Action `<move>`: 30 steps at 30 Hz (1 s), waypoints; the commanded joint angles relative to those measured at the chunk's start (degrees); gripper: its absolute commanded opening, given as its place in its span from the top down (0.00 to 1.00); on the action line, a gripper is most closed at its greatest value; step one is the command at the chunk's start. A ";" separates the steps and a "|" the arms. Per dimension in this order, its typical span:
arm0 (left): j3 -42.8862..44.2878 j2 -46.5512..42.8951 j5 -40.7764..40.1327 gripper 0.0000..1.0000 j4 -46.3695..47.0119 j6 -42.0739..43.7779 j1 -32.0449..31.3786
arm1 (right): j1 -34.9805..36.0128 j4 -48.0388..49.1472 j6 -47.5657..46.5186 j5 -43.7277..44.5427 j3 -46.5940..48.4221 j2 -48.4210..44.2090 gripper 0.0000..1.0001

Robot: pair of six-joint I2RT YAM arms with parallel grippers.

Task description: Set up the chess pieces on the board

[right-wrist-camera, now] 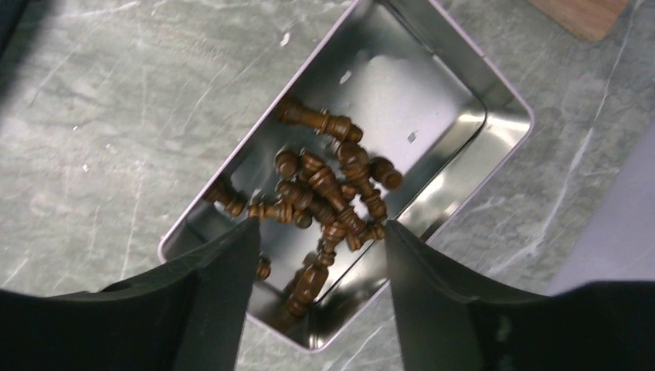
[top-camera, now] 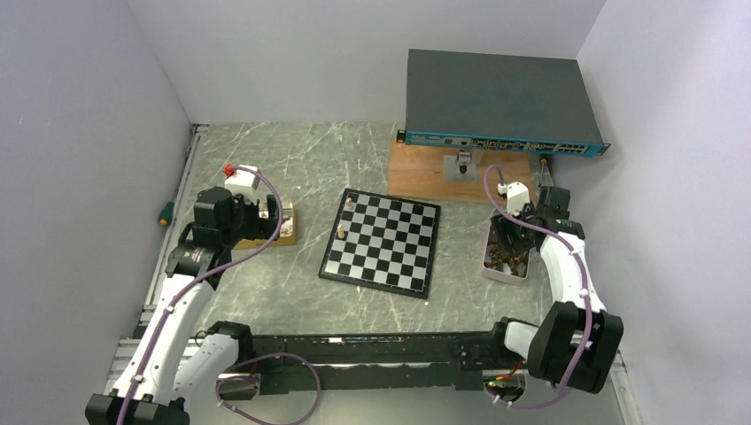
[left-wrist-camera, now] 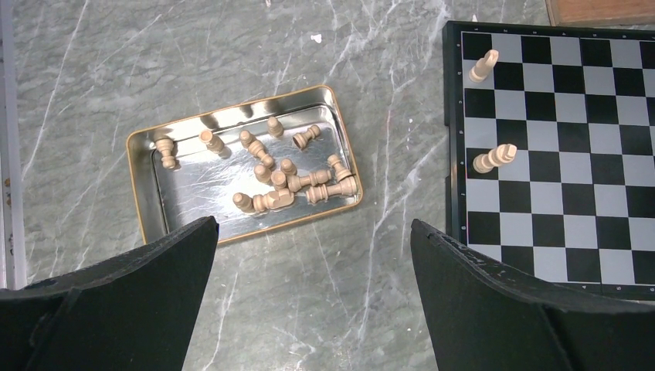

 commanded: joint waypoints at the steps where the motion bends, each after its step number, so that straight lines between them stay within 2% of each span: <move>1: -0.04 -0.89 0.40 0.00 1.33 0.81 0.27 | -0.61 8.55 -0.42 -0.10 -1.14 2.14 0.46; 5: -0.06 -0.80 0.65 0.00 1.46 0.90 0.27 | -0.64 10.55 -0.65 -0.78 -1.73 4.92 0.53; 30: -0.13 -0.80 1.59 0.00 1.67 0.99 0.36 | -0.56 13.93 0.26 0.39 -1.58 12.50 0.62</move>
